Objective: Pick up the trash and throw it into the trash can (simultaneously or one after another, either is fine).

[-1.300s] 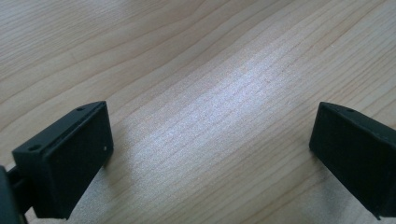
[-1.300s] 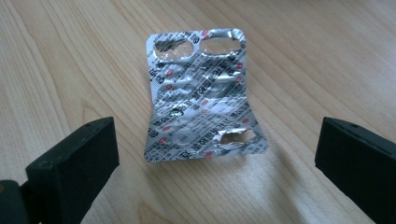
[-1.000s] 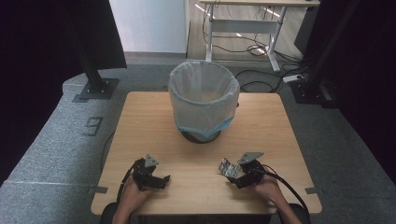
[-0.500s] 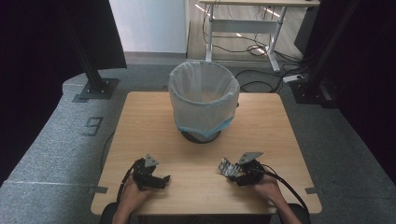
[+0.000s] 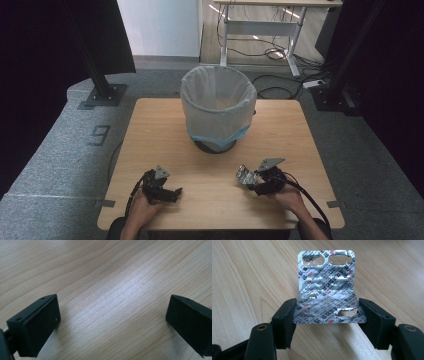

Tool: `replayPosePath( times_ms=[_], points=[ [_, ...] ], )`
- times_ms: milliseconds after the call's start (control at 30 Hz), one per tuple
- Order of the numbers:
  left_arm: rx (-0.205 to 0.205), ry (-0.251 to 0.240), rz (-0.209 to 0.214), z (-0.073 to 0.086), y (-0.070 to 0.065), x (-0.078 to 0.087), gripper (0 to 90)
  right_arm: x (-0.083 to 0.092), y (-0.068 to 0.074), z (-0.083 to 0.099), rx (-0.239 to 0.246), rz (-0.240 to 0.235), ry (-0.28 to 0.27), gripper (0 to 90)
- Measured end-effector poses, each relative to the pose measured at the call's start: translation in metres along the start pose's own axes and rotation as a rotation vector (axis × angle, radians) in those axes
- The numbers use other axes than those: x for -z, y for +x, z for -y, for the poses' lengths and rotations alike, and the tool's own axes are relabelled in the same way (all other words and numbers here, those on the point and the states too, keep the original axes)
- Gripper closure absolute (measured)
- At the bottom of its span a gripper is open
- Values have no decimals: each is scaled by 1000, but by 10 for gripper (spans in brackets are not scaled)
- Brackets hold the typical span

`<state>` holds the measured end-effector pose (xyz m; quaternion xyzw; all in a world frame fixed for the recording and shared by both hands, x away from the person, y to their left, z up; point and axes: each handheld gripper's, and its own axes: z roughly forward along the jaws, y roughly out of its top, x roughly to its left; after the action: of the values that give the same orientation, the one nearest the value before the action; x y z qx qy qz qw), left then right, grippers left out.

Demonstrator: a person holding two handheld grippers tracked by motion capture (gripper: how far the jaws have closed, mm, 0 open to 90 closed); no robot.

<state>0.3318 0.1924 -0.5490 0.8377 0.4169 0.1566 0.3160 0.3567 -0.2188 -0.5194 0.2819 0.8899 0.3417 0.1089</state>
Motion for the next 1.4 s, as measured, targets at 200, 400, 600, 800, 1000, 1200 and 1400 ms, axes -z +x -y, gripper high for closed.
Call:
replayPosePath(
  times_ms=[200, 400, 600, 800, 1000, 1200, 1400],
  points=[
    [0, 0, 0, 0, 0, 0, 0, 11, -5, -9, 1, 14, 0, 334],
    [0, 2, 1, 0, 0, 0, 0, 19, -8, -16, 2, 19, 3, 334],
    [-1, 1, 0, 0, 0, 0, 0, 26, -12, -22, -7, 12, 3, 334],
    [-3, 3, 1, 0, 0, 0, 0, 32, -14, -29, -6, 11, -4, 334],
    [0, 1, 0, 0, 0, 0, 0, 40, -18, -40, -7, 6, -15, 334],
    [0, 2, 0, 0, 0, 0, 0, 46, -20, -48, -10, 10, -19, 335],
    [-1, 1, -1, 0, 0, 0, 0, 52, -24, -55, -14, 16, -23, 335]
  ],
)
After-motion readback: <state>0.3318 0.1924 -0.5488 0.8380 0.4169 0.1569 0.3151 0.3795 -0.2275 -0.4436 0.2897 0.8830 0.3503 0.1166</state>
